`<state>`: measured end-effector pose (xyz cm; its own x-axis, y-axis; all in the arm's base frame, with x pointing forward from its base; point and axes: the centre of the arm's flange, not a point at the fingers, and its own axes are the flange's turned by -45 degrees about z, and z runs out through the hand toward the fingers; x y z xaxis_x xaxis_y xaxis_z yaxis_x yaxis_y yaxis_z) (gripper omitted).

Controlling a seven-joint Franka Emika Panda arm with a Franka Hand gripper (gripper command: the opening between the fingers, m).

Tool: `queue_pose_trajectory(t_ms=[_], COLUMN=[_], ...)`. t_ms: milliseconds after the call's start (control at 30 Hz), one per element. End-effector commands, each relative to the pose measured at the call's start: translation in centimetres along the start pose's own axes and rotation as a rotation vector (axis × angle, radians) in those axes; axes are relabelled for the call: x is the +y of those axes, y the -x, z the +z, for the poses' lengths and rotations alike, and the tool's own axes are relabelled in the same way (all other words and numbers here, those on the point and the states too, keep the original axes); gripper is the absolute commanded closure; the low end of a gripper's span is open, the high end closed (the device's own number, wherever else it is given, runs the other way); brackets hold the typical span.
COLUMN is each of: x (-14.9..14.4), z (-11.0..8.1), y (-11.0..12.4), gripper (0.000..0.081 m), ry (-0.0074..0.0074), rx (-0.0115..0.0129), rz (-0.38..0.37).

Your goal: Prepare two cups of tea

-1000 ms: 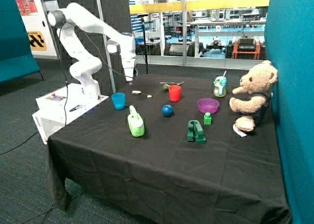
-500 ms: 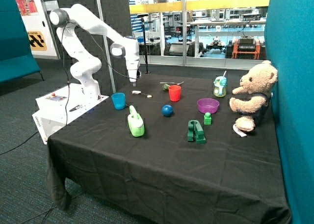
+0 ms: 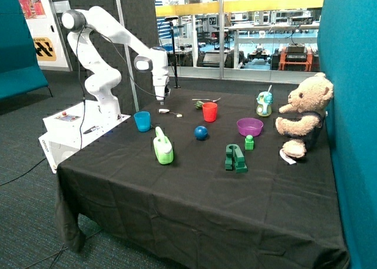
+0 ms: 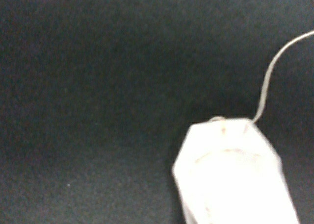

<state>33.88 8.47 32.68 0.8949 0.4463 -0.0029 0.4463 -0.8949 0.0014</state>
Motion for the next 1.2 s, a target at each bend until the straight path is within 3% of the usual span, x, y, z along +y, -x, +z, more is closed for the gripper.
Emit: queue_pose_trajectory(t_ms=[0,300,767,1167], x=[-0.9,-0.6,-1.2,0.2], z=[1.4,2.7,4.2,4.9], y=[0.6,-0.1,-0.7,-0.8], gripper=[0.0216,0.0170,0.0231,0.0265], ry=[-0.0015,-0.0015,-0.0014,-0.0015], rx=[0.0029,0.0029,0.0029,0.0029], rz=[0.040,0.037,0.021,0.038])
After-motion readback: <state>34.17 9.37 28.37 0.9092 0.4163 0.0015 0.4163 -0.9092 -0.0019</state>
